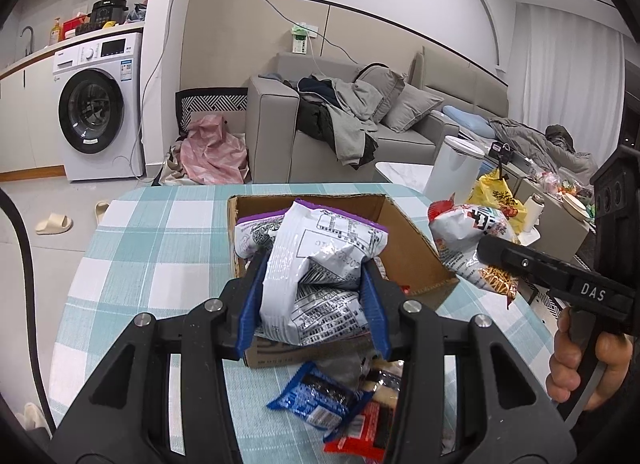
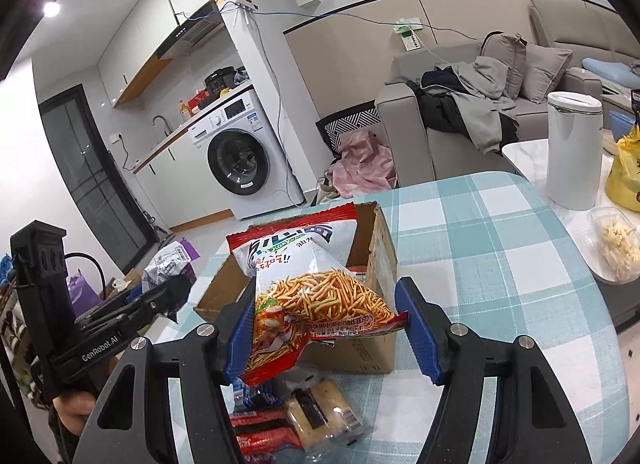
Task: Organize snacks
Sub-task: 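Lift both bags and carry them over the cardboard box, then open both tools to drop the bags into the box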
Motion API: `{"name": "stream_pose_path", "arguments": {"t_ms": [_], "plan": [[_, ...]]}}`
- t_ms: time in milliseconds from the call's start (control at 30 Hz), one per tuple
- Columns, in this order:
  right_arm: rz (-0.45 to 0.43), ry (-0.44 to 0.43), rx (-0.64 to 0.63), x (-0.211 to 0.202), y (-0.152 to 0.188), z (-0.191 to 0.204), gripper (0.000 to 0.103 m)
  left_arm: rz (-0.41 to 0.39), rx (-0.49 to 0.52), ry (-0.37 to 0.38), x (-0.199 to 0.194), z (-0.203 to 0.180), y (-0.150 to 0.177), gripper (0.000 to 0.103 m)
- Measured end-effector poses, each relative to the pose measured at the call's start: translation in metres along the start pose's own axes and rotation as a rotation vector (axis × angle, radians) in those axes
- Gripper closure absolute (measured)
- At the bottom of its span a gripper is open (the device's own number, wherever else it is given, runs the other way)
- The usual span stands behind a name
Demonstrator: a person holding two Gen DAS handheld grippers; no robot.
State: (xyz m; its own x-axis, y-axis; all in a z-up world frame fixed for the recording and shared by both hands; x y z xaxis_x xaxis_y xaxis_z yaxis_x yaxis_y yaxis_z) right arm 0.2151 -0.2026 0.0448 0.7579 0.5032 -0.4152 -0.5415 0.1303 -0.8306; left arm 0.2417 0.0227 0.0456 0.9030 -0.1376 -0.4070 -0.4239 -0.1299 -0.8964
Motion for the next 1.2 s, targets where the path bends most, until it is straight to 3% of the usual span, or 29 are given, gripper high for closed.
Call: {"name": "stream_pose_path", "arguments": {"t_ms": [533,1200], "plan": [[0.031,0.014,0.019,0.049,-0.005,0.003,0.036,0.032,-0.001,-0.065,0.054,0.016,0.006,0.061],[0.043,0.042,0.01,0.084,0.0,-0.004,0.036,0.013,0.019,-0.058,0.064,0.008,0.011,0.061]]}}
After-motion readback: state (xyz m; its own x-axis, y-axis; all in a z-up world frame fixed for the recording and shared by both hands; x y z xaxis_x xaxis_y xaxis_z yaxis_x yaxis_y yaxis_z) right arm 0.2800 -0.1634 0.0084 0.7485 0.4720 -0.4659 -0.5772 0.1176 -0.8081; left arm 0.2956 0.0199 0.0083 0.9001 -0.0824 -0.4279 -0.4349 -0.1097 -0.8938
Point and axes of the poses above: each gripper's, at about its wrist camera, not at the fingertips, and x roughly the way its jaws point, z to its left, y to its underside, the point moved 6 cm from there along x, roughly the way its jaws point, and after that the axes turned 7 degrees about -z, right-handed, at the moved point
